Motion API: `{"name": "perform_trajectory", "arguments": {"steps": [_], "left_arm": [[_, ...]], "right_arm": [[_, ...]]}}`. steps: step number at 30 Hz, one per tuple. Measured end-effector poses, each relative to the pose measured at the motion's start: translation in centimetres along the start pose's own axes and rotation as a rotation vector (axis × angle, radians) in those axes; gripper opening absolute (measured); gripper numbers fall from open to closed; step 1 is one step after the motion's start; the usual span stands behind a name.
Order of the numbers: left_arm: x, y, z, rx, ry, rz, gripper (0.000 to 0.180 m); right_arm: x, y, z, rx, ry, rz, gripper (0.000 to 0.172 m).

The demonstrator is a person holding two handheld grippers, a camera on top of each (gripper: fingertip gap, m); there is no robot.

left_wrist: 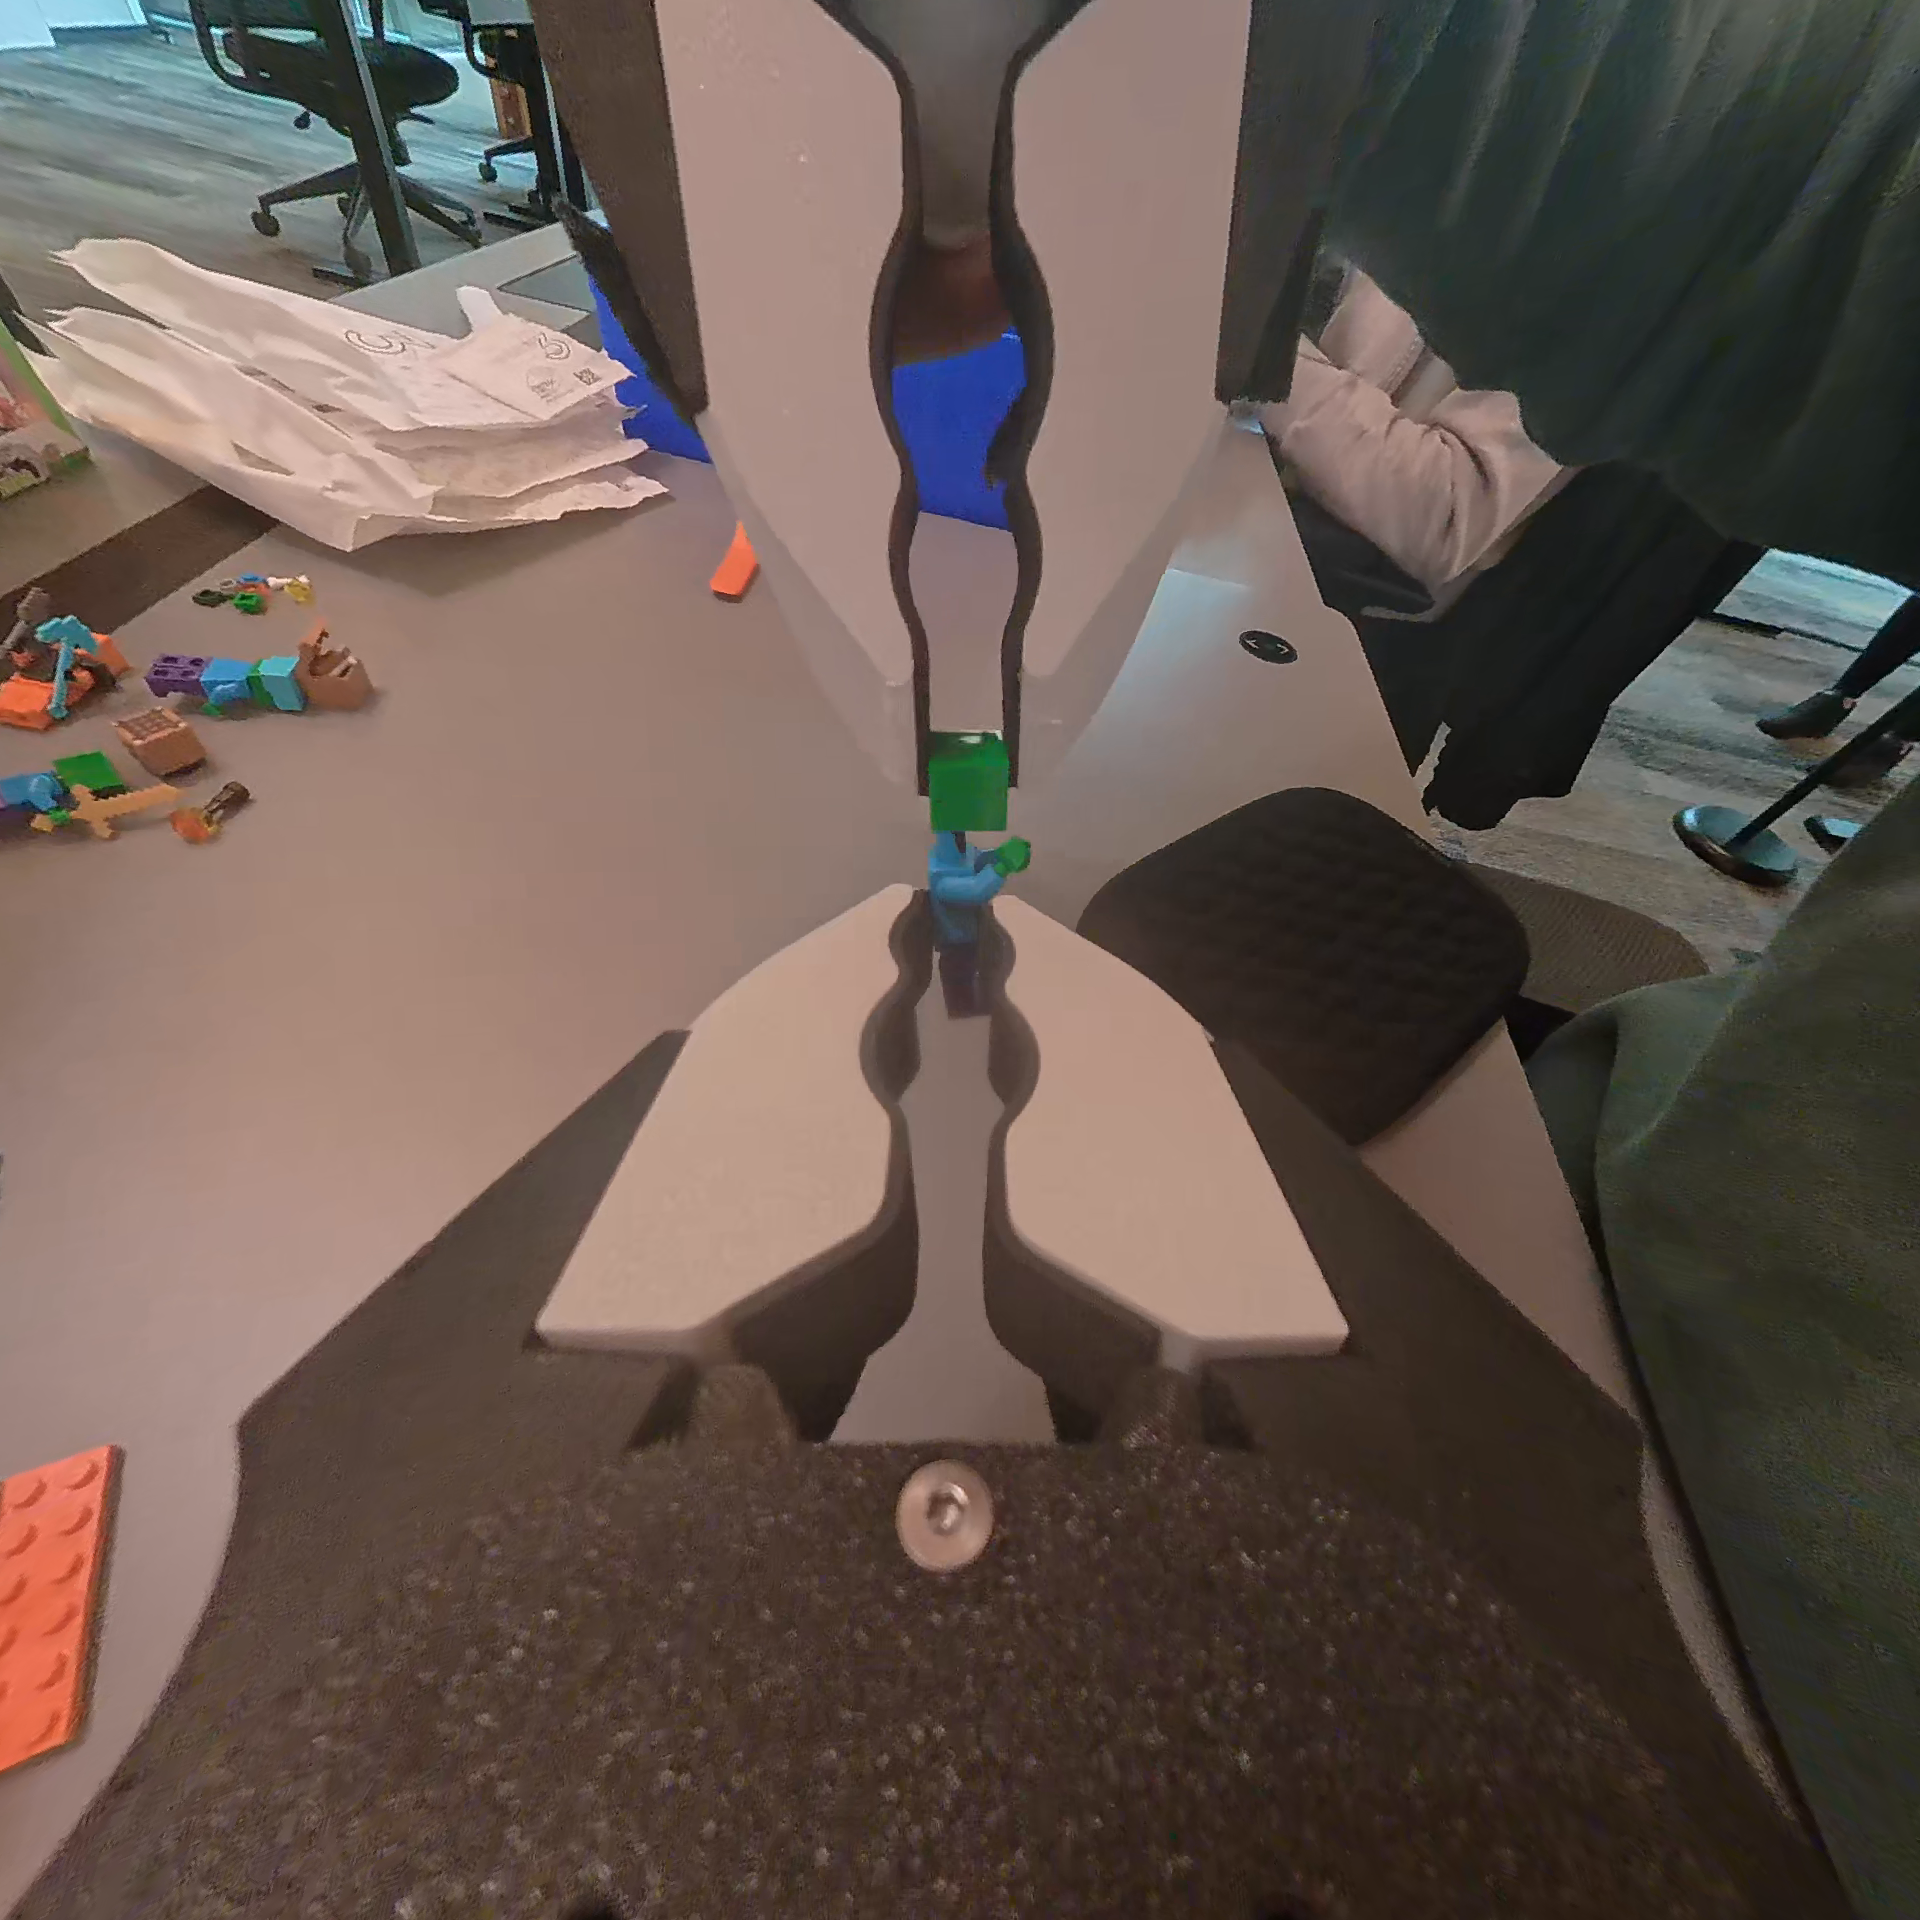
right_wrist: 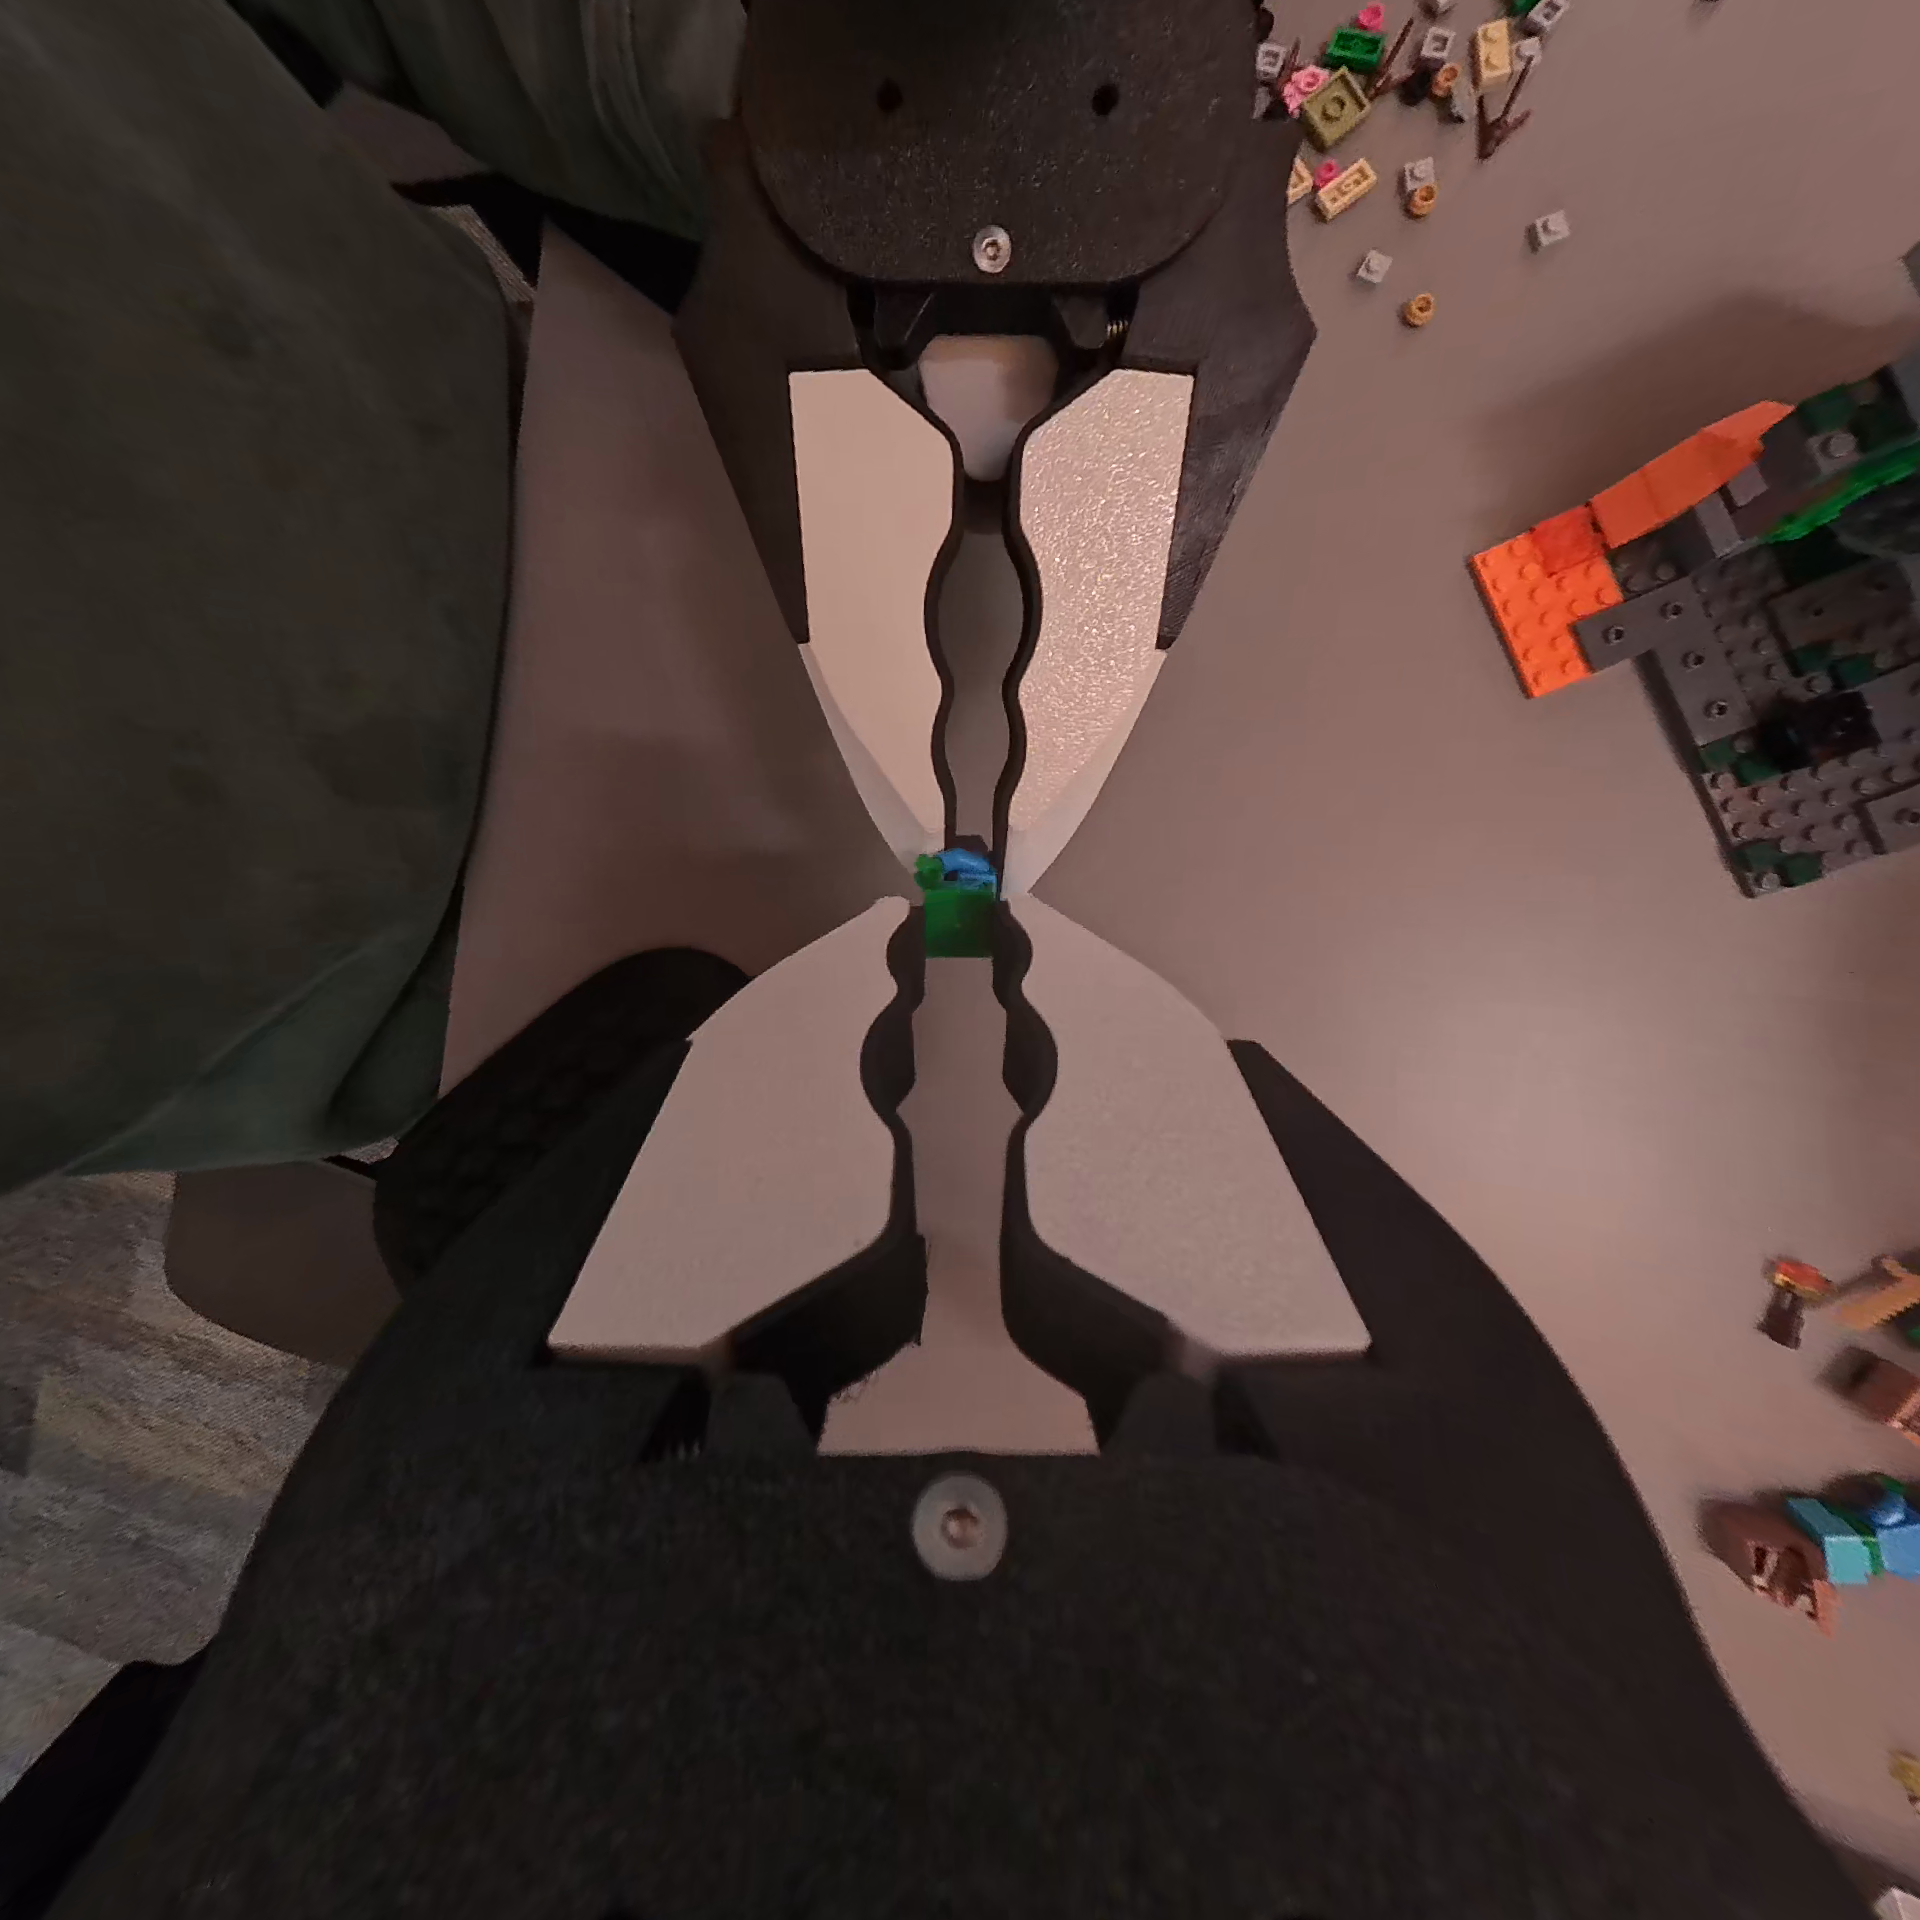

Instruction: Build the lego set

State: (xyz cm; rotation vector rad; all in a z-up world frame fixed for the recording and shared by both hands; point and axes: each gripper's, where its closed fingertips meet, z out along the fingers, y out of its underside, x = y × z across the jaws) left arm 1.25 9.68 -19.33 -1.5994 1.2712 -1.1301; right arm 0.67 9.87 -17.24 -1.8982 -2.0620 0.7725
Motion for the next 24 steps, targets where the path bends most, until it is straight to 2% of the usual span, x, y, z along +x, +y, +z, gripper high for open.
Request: {"name": "perform_trajectory", "arguments": {"steps": [13,24], "left_arm": [[0.1,-1.6,-0.6,0.084,-0.017,0.012,0.008],[0.4,-1.2,-0.3,0.045,-0.030,0.026,0.007]], "right_arm": [[0.2,-1.0,-1.1,0.093,0.024,0.029,0.012],[-0.3,-0.4,-0.7,0.075,0.040,0.050,0.012]]}}
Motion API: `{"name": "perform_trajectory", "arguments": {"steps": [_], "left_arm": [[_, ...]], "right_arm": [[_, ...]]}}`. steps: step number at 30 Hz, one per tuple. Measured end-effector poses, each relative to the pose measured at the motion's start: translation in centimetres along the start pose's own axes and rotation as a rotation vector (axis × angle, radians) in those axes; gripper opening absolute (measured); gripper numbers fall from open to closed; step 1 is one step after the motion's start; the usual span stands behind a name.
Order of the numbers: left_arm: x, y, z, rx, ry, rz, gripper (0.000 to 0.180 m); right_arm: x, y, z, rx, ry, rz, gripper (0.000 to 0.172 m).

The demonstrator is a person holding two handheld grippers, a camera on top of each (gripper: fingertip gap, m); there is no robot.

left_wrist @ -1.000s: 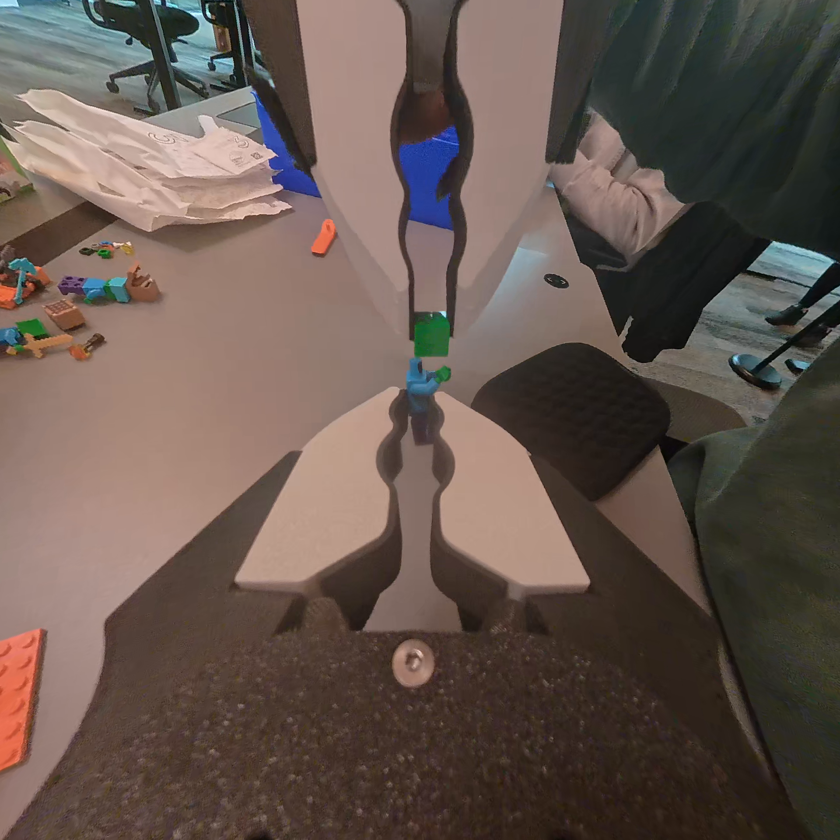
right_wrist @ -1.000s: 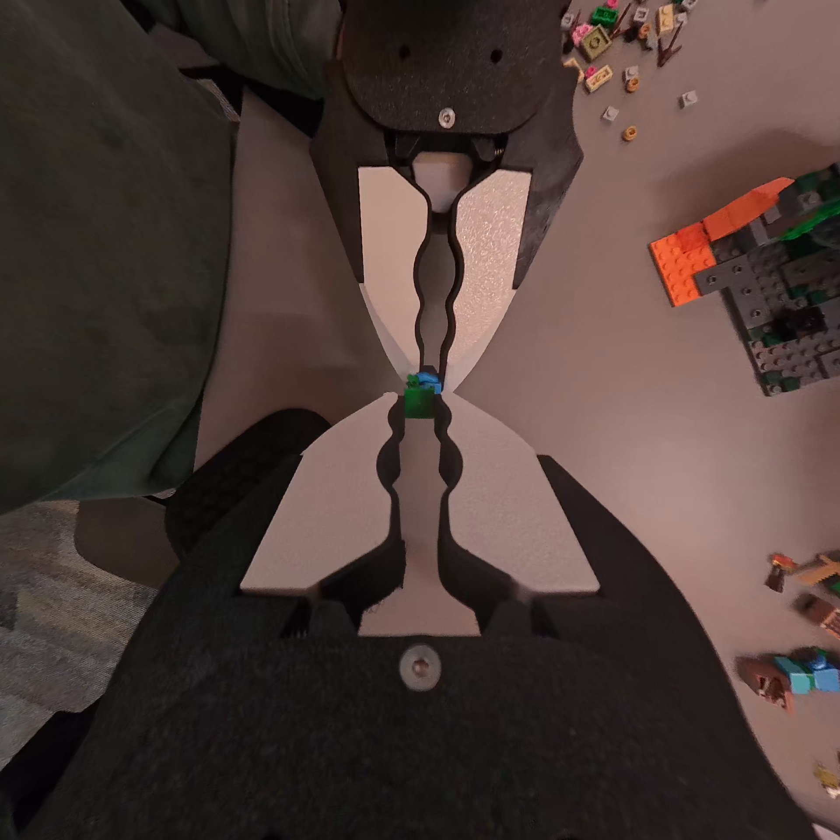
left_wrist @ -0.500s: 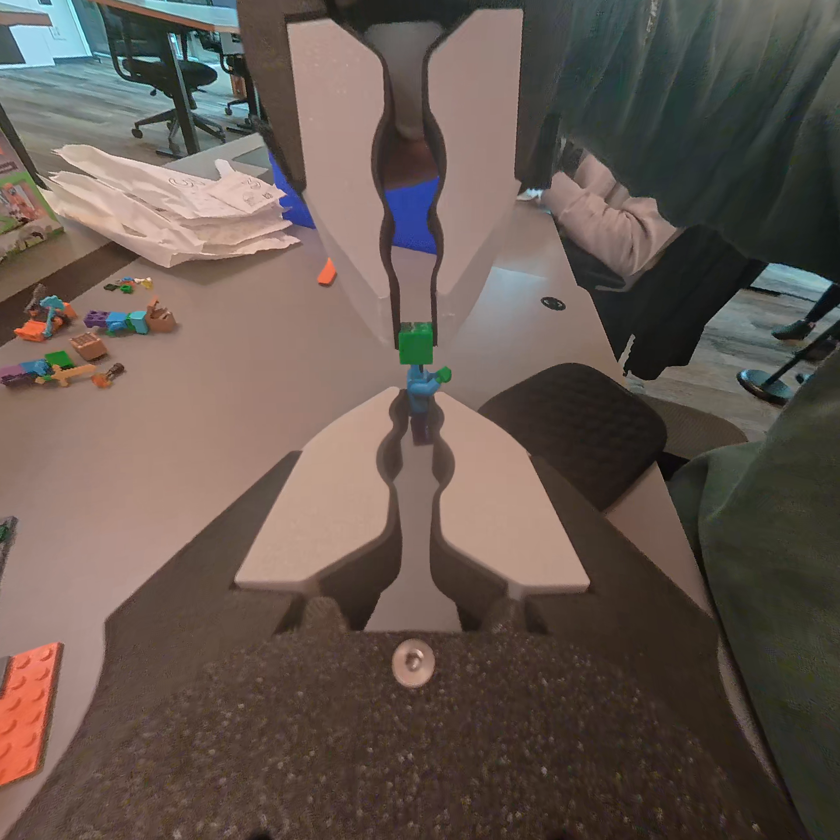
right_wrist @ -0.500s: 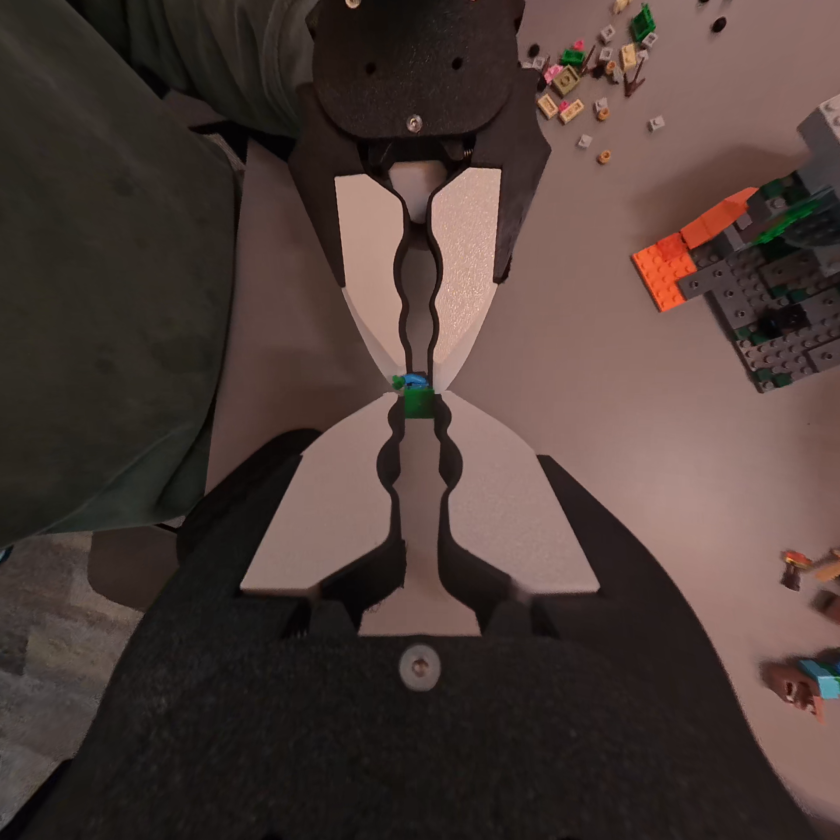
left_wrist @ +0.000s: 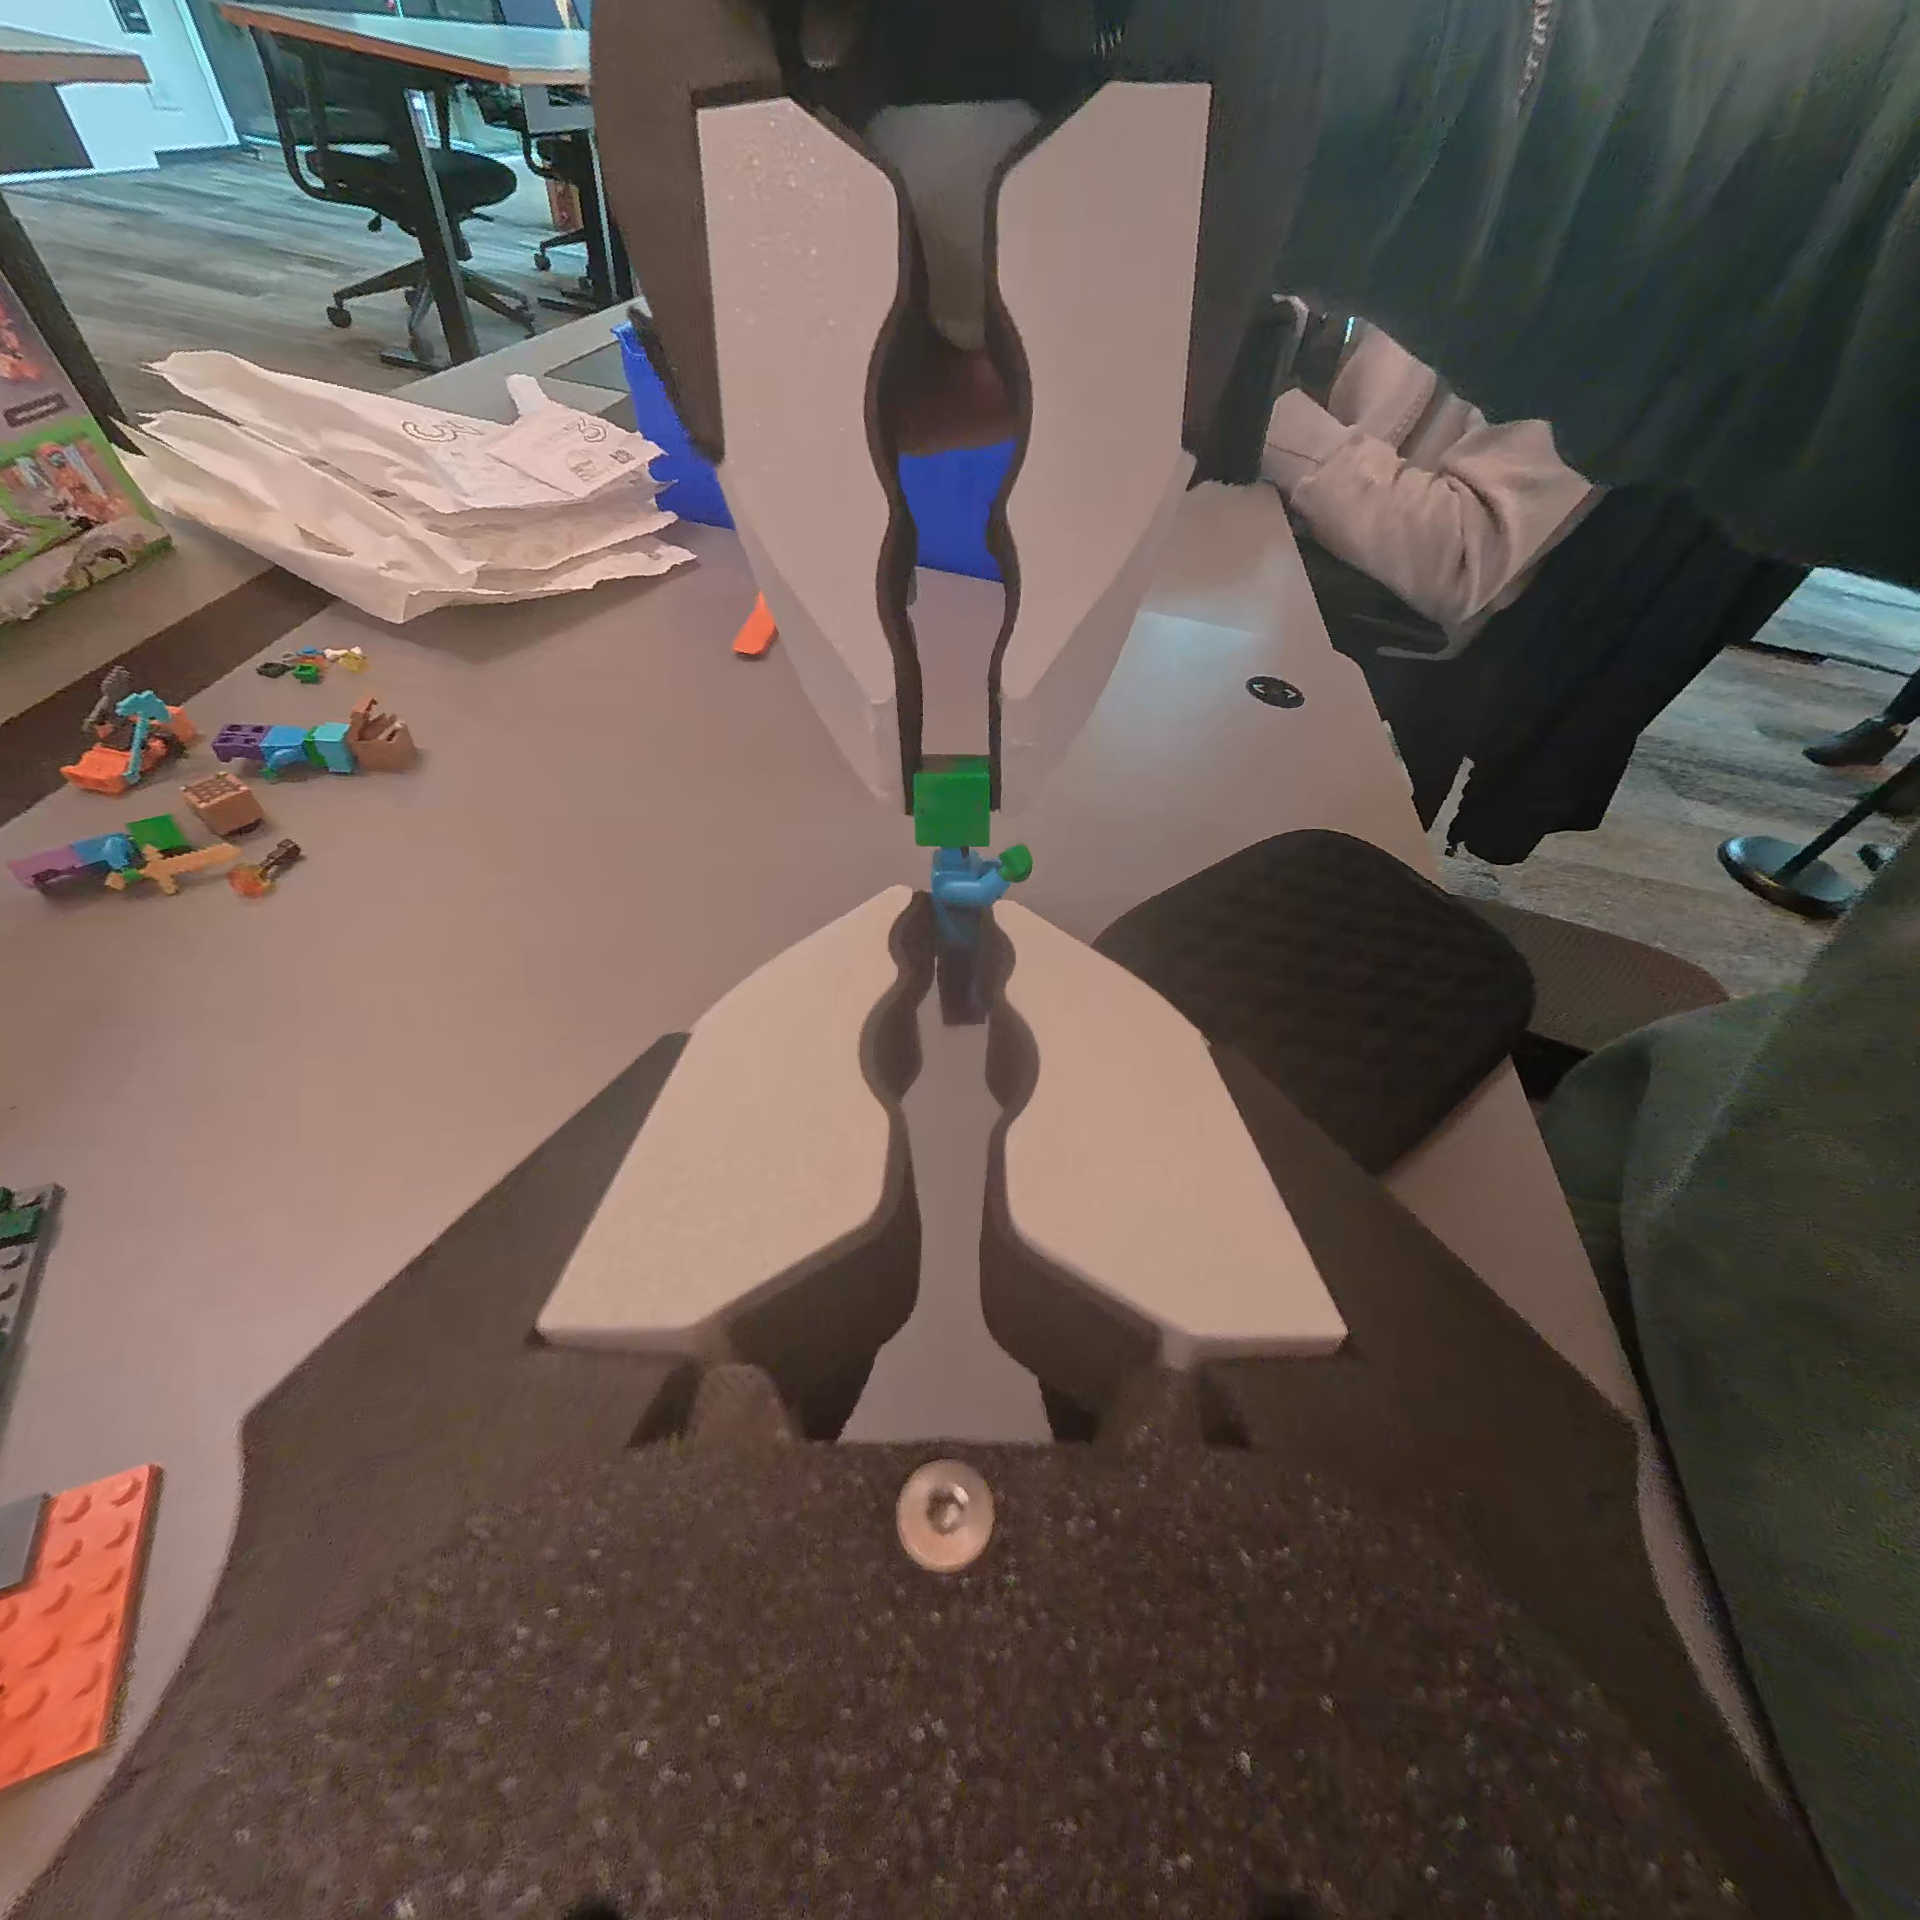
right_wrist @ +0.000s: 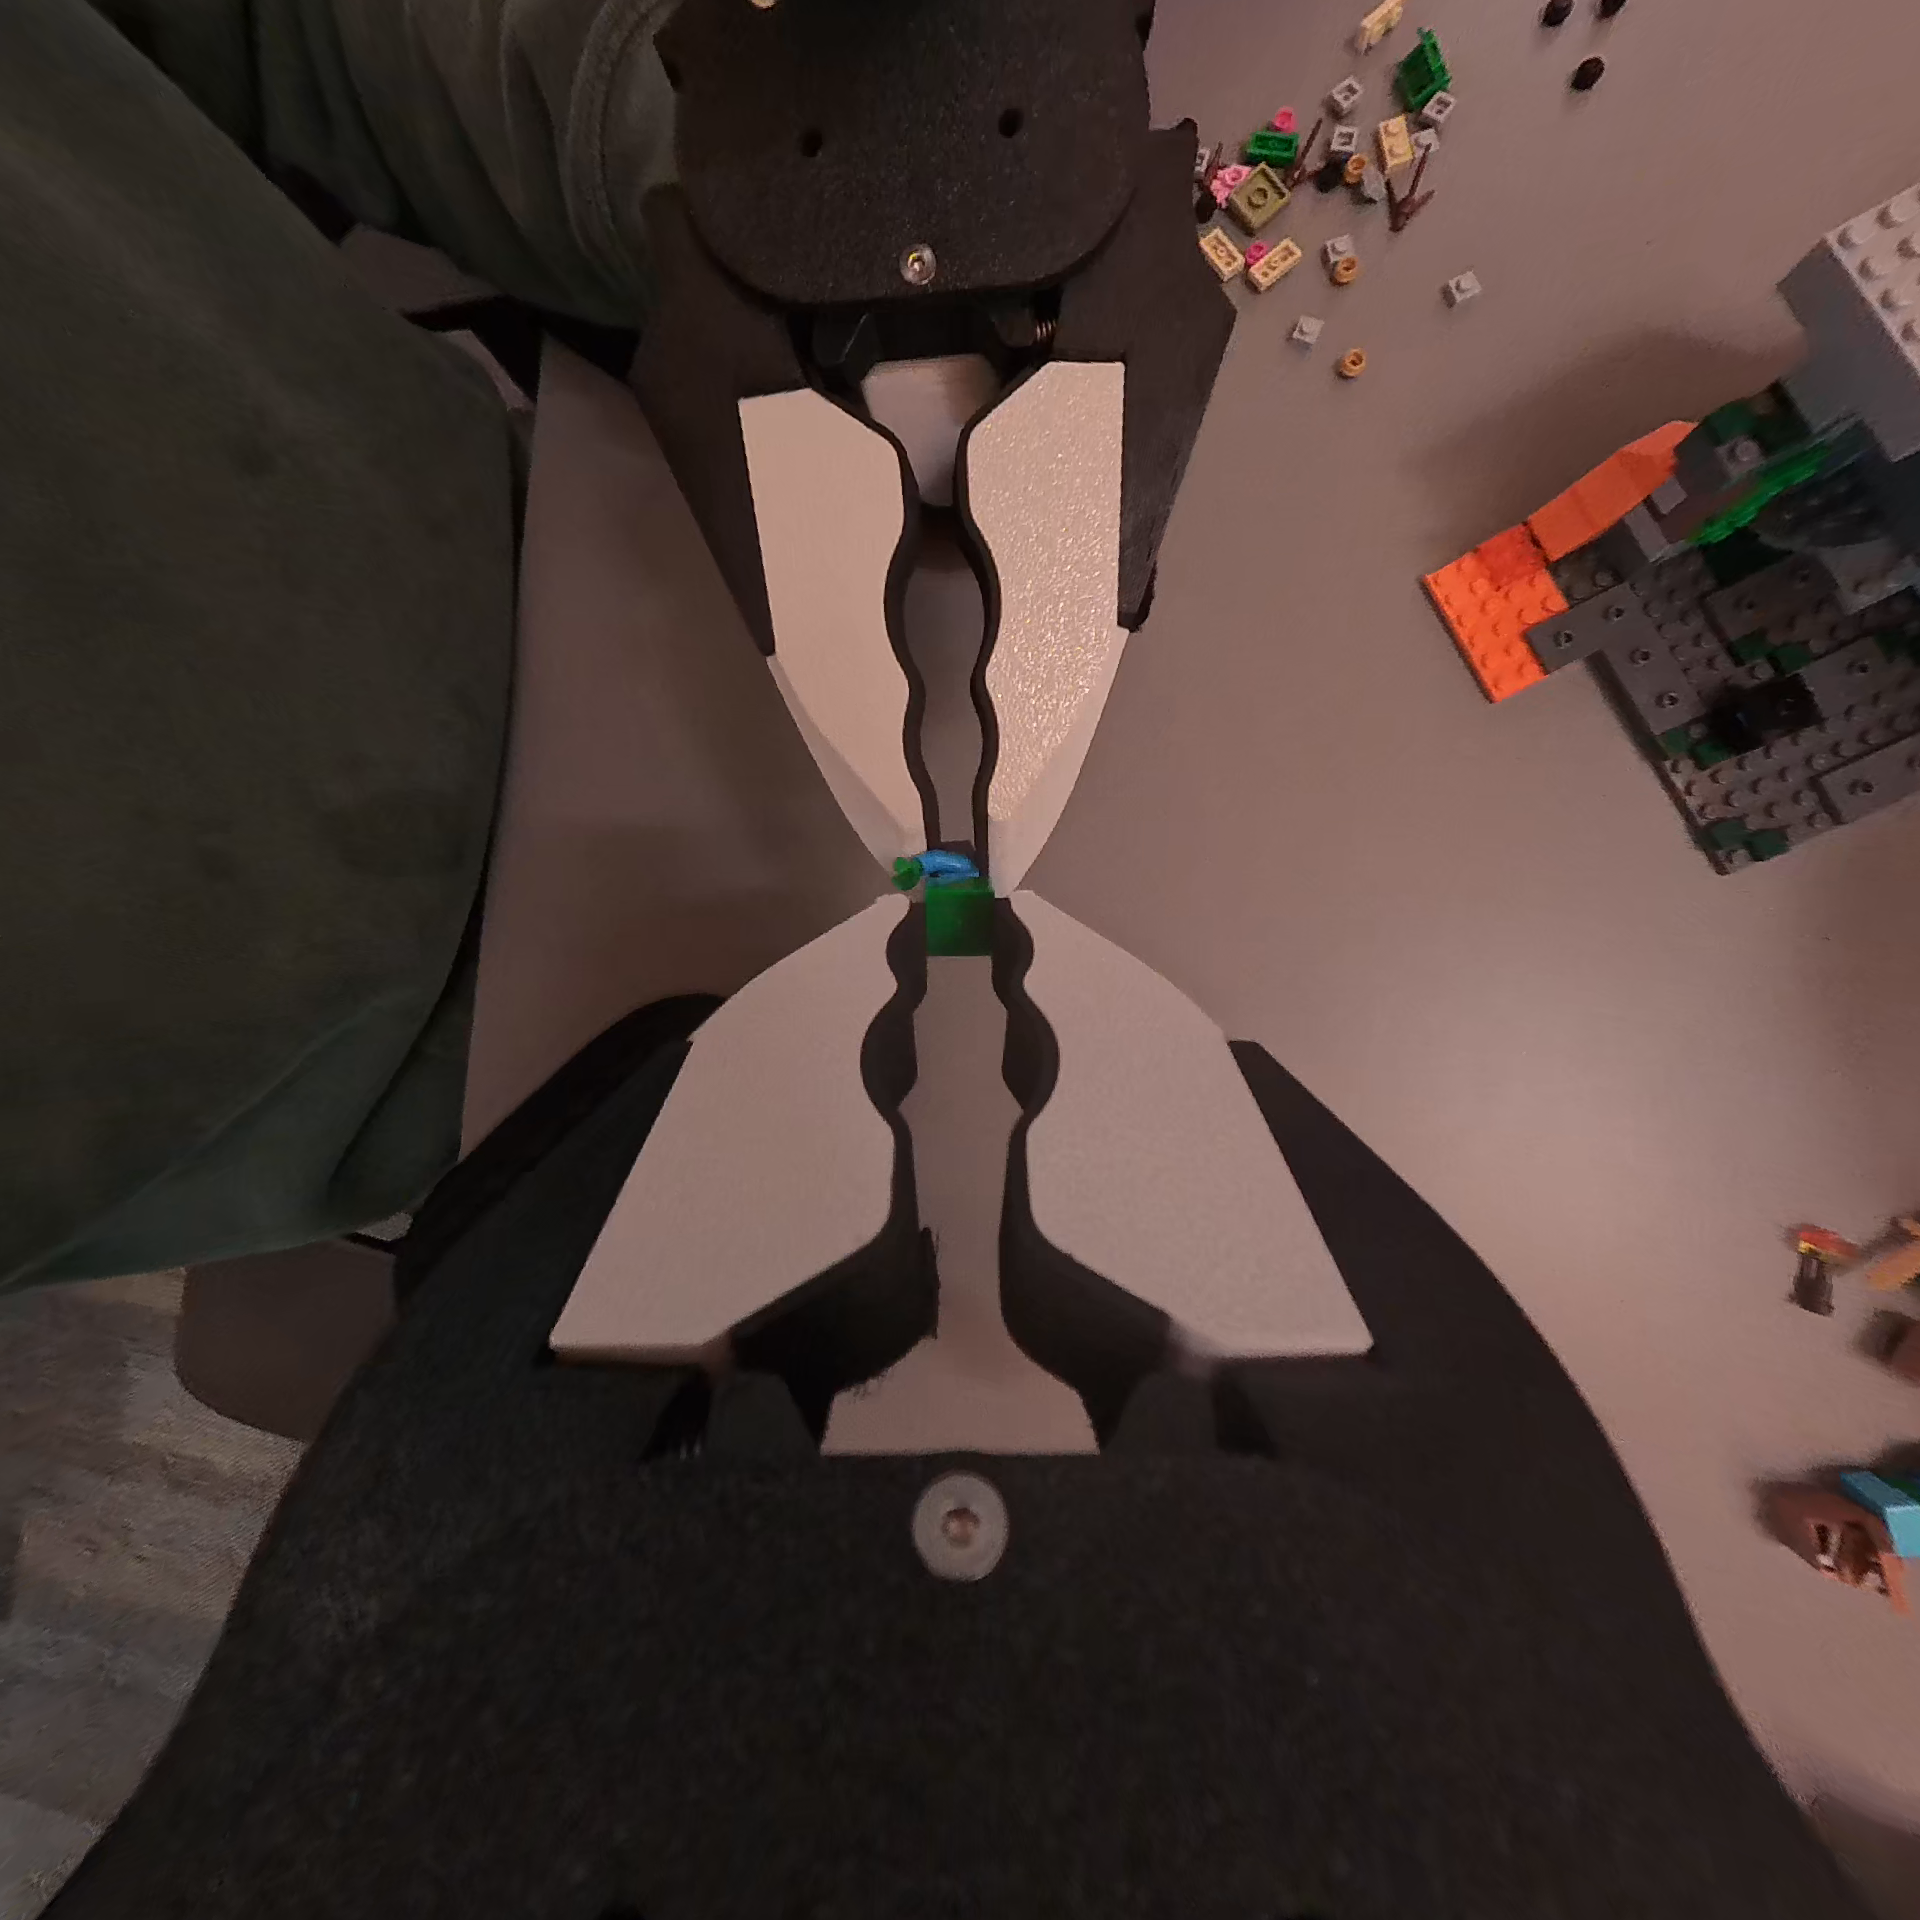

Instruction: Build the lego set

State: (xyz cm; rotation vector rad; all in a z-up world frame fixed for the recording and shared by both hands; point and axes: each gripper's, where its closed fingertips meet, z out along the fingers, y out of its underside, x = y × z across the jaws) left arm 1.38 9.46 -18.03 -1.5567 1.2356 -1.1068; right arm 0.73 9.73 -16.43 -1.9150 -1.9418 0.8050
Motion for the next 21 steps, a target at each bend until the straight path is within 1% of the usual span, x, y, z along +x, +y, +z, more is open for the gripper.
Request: {"name": "perform_trajectory", "arguments": {"steps": [21], "left_arm": [[0.72,-0.59,-0.19,0.019,0.015,0.031,0.006]], "right_arm": [[-0.76,-0.25,-0.08,0.066,-0.040,0.009,0.012]]}}
